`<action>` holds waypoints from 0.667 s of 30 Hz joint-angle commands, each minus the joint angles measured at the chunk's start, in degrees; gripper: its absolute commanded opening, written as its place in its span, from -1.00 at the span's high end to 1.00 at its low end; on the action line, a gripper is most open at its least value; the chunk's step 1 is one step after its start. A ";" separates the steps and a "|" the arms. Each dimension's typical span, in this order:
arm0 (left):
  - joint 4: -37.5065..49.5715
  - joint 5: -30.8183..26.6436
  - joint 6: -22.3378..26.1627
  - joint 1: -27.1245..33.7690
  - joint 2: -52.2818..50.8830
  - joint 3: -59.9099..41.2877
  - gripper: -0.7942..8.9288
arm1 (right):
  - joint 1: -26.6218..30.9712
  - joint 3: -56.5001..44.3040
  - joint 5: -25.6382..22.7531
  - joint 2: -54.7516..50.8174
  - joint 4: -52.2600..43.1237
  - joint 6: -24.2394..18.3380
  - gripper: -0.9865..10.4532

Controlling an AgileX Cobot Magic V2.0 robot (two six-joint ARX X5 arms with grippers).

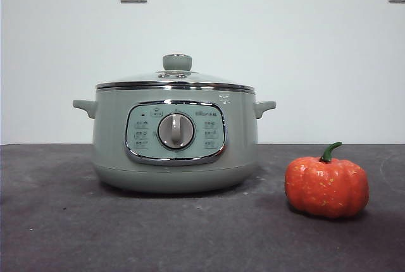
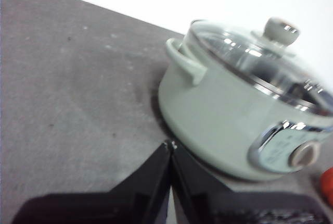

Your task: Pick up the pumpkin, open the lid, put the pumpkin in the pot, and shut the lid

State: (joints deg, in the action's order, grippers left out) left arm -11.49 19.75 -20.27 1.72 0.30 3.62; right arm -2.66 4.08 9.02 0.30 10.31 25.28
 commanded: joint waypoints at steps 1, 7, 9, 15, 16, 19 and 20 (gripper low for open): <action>0.33 0.24 -1.09 0.11 0.07 3.52 0.85 | -0.09 3.54 0.04 0.20 -0.92 1.09 0.85; -1.31 3.65 -0.50 0.11 3.61 11.65 0.85 | -0.11 11.82 3.65 5.64 -0.72 0.81 0.85; -1.81 6.43 0.07 0.11 5.75 14.25 0.85 | -0.13 15.02 6.99 8.48 0.02 0.20 0.85; -5.49 15.21 5.22 0.11 13.94 22.88 0.85 | -0.13 26.77 16.76 19.10 8.90 -5.66 0.85; -6.97 16.68 6.67 0.11 15.72 24.92 0.85 | -0.13 29.48 18.38 21.24 11.85 -7.41 0.85; -11.61 19.78 10.49 0.11 20.06 30.18 0.85 | -0.15 36.48 22.27 26.43 20.17 -12.66 0.85; -13.22 20.48 11.67 0.11 21.29 31.76 0.85 | -0.15 38.56 23.04 27.89 22.67 -14.23 0.85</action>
State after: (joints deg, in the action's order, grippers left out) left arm -23.64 39.24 -12.75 1.72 20.62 33.93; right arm -2.66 40.25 31.16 26.96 30.68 16.12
